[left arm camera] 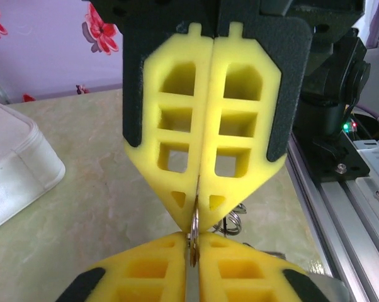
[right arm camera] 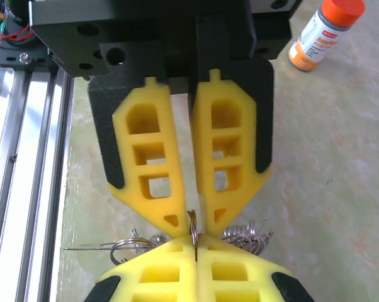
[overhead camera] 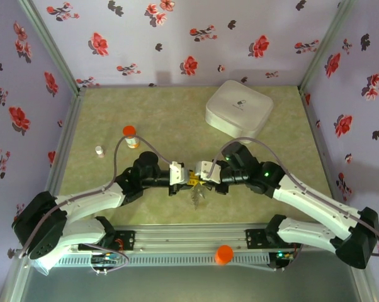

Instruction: Put the keys on the keyring

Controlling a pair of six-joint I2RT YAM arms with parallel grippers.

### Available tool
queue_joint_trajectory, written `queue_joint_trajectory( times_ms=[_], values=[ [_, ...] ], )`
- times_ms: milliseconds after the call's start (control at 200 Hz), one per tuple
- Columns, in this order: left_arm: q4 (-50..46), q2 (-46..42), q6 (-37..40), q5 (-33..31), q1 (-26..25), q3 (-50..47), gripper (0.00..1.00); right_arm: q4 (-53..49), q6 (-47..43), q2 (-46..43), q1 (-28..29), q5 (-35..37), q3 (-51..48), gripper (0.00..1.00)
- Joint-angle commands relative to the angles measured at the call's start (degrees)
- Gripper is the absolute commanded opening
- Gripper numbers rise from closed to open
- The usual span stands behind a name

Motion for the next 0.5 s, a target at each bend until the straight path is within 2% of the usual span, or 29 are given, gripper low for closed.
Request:
queue_joint_trajectory(
  times_ms=[0, 70, 110, 160, 225, 370, 495],
  values=[
    [-0.8, 0.2, 1.6, 0.5, -0.5, 1.8, 0.07, -1.8, -2.2, 0.8, 1.2, 1.0, 2.7, 0.0],
    [-0.8, 0.2, 1.9, 0.6, -0.5, 1.8, 0.0, -1.9, -2.3, 1.3, 1.5, 0.2, 3.1, 0.0],
    [-0.8, 0.0, 2.1, 0.6, -0.5, 1.7, 0.0, -1.4, -1.8, 1.2, 1.5, -0.3, 3.0, 0.0],
    [-0.6, -0.3, 2.3, 0.5, -0.5, 1.5, 0.0, 0.2, -0.3, 0.4, 1.4, -0.3, 2.1, 0.15],
    [0.7, -0.9, 2.2, 0.2, -0.5, 0.6, 0.0, 3.1, 1.2, -1.7, 0.2, -1.3, 0.0, 0.22],
    [7.1, -1.5, -0.8, -0.2, -0.5, -1.9, 0.0, 9.4, 6.5, -6.7, -4.5, -6.0, -5.3, 0.23],
    [17.2, -0.5, -5.0, -0.3, -0.5, -5.4, 0.0, 13.4, 8.9, -10.1, -5.3, -7.6, -9.4, 0.23]
  ],
)
